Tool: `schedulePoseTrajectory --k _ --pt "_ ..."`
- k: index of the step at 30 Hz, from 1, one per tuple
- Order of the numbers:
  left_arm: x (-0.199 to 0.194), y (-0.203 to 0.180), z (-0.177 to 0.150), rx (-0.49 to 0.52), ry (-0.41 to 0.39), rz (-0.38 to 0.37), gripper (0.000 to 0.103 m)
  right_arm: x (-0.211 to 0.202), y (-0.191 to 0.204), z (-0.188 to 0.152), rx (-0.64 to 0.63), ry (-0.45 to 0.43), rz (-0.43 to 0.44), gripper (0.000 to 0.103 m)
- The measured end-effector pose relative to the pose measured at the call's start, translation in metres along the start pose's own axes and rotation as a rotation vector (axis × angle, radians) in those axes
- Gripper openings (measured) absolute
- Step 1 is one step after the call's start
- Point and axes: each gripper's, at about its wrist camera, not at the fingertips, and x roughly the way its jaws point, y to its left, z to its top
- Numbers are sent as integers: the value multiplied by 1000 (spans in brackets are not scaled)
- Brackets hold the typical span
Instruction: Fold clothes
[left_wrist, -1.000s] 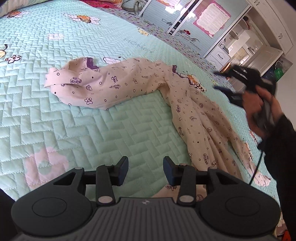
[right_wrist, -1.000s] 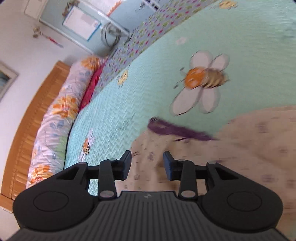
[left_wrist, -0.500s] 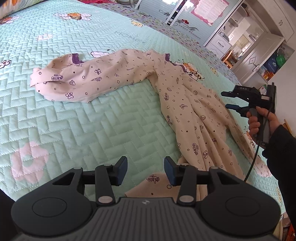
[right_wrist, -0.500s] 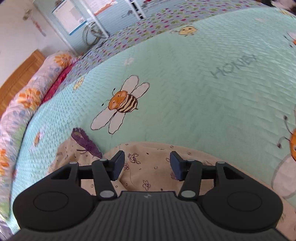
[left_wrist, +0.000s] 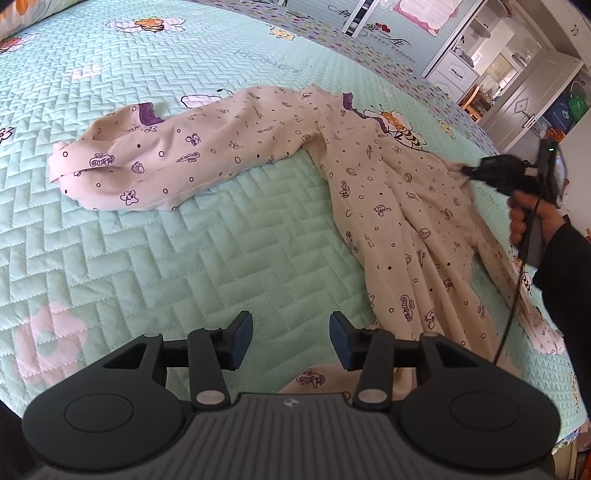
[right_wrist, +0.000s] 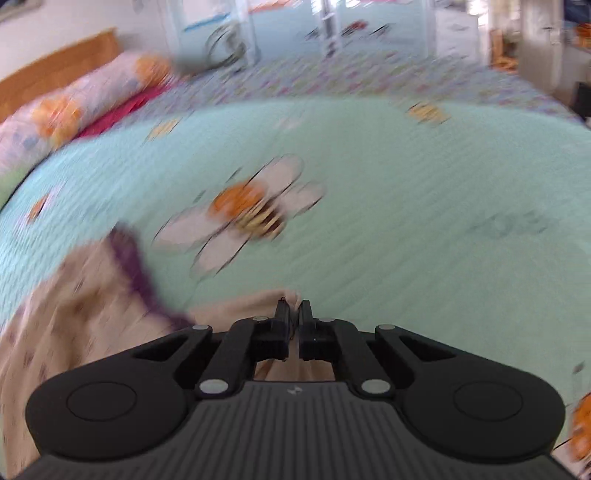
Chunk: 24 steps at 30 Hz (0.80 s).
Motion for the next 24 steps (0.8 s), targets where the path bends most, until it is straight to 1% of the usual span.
schedulePoseTrajectory --k 2,3,4,5,6,7,8,9,11,13,15,18,19,21,24 --pt "1 -2 1 4 0 -1 49 -9 -26 21 56 -75 -58 3" --pt "2 -3 2 6 0 -2 49 -12 -39 29 93 -79 -53 4" --pt "3 -4 2 6 0 -5 49 -15 -47 30 119 -66 -27 9" --pt "3 -5 2 6 -1 -8 49 -19 -55 31 144 -53 1 16" --pt "3 -6 2 7 -1 -11 49 -27 -56 24 144 -64 -4 23" --pt "3 -8 2 8 -1 -15 49 -36 -56 17 140 -80 -15 41" --pt "2 -9 2 9 -3 -18 49 -45 -56 9 136 -96 -27 52" --pt "0 -10 2 10 -5 -21 49 -57 -57 -3 150 -111 -16 52" --pt "-3 -11 1 13 -10 -27 49 -79 -58 -33 211 -99 89 53" --pt "-6 -13 0 12 -15 -34 49 -98 -55 -67 259 -59 173 55" --pt "-10 -16 -1 14 -20 -40 49 -114 -53 -102 297 -37 192 56" --pt "-16 -21 -3 21 -27 -49 49 -115 -58 -146 446 32 240 56" --pt "-18 -23 -3 23 -29 -52 49 -113 -58 -155 488 50 261 56" --pt "-23 -27 -4 27 -34 -58 49 -106 -53 -166 543 57 286 56" --pt "-27 -31 -6 33 -37 -56 50 -88 -38 -157 568 59 314 56"
